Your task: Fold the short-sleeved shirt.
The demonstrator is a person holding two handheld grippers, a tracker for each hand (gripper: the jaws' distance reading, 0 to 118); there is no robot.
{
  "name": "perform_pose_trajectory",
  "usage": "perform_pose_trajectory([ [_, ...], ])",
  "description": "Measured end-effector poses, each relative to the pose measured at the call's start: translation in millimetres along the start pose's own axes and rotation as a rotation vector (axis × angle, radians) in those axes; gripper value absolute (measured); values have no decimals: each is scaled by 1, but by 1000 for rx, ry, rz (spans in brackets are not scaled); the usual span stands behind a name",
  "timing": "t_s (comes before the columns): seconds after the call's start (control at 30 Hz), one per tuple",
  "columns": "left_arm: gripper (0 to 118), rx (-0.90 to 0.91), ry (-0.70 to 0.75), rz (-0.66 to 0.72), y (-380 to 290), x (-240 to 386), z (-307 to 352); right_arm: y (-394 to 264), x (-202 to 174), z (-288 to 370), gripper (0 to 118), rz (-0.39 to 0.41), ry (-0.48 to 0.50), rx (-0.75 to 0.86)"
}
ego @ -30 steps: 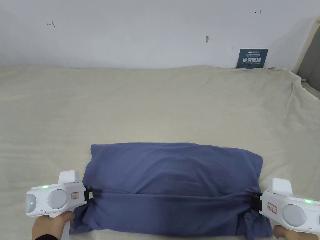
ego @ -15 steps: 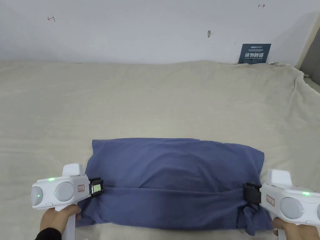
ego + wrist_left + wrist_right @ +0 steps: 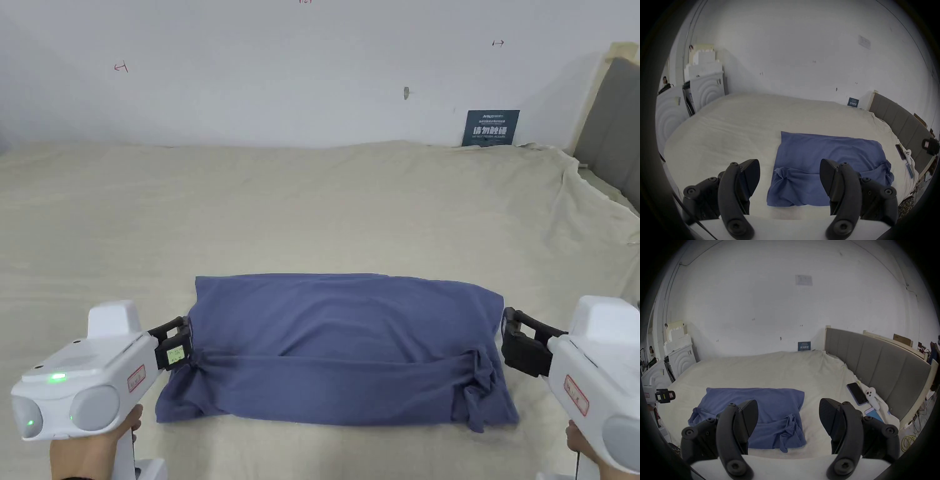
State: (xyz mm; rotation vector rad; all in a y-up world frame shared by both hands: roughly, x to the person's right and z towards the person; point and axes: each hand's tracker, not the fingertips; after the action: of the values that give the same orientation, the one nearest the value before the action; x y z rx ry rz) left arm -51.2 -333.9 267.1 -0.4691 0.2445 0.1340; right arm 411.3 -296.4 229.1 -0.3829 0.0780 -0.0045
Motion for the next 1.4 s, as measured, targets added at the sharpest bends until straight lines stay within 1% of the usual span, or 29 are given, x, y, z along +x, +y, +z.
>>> perform_pose_trajectory([
  [0.03, 71, 24, -8, -15, -5, 0, 7, -4, 0, 7, 81, 3, -6, 15],
  [0.07, 59, 44, -12, -31, -11, -2, 11, -8, -1, 12, 80, 8, -10, 26],
  [0.1, 43, 47, -4, -38, -14, -1, 14, -12, -1, 16, 78, 12, -15, 35],
  [0.13, 25, 45, 0, -46, -18, 0, 18, -15, -9, 22, 71, 9, -16, 43],
  [0.17, 16, 46, -5, -49, -22, 0, 21, -19, -9, 26, 61, 8, -17, 52],
  [0.2, 10, 47, -13, -51, -26, 0, 24, -22, -10, 28, 44, 3, -16, 57],
  [0.23, 0, 50, -21, -53, -30, 0, 28, -25, -10, 30, 16, 1, -14, 61],
  [0.27, 0, 57, -14, -54, -33, 1, 31, -28, -8, 28, 0, 2, -13, 61],
  [0.37, 0, 56, -24, -49, -37, 1, 36, -32, -8, 29, 0, 13, 8, 62],
  [0.47, 0, 39, -35, -45, -38, 0, 35, -33, -9, 27, 0, 31, 7, 64],
  [0.73, 0, -8, -49, -53, -29, -2, 21, -32, -9, 17, 0, 15, 25, 56],
  [0.9, 0, -202, -64, 1, -21, -12, -21, -32, -12, 7, 0, 14, 32, 38],
  [0.93, 0, -175, -65, -2, -23, -15, -27, -32, -13, 7, 0, 14, 33, 34],
  [0.97, 0, -193, -63, -10, -25, -17, -36, -32, -14, 5, 0, 13, 34, 31],
  [1.0, 0, -266, -52, -12, -26, -19, -48, -33, -14, 2, 0, 12, 34, 27],
  [1.1, 0, -383, -57, 51, -31, -30, -81, -35, -16, -5, 0, 4, 31, 14],
  [1.13, 4, -397, -43, 59, -33, -32, -89, -36, -16, -7, 0, 2, 30, 9],
  [1.17, 10, -439, -27, 71, -34, -35, -99, -37, -16, -10, 0, 0, 29, 2],
  [1.2, 21, -476, -9, 76, -36, -38, -108, -38, -16, -13, 0, 1, 27, -5],
  [1.23, 44, -493, -1, 89, -38, -41, -114, -39, -16, -15, 0, 2, 27, -11],
  [1.27, 64, -514, 11, 104, -42, -44, -119, -40, -16, -18, 0, 4, 24, -19],
  [1.3, 75, -541, 24, 114, -45, -47, -124, -41, -15, -21, 0, 6, 21, -27],
  [1.33, 79, -539, 32, 124, -47, -48, -126, -43, -15, -24, 0, 7, 19, -33],
  [1.4, 79, -544, 42, 119, -54, -49, -129, -45, -13, -30, 0, 0, 14, -49],
])
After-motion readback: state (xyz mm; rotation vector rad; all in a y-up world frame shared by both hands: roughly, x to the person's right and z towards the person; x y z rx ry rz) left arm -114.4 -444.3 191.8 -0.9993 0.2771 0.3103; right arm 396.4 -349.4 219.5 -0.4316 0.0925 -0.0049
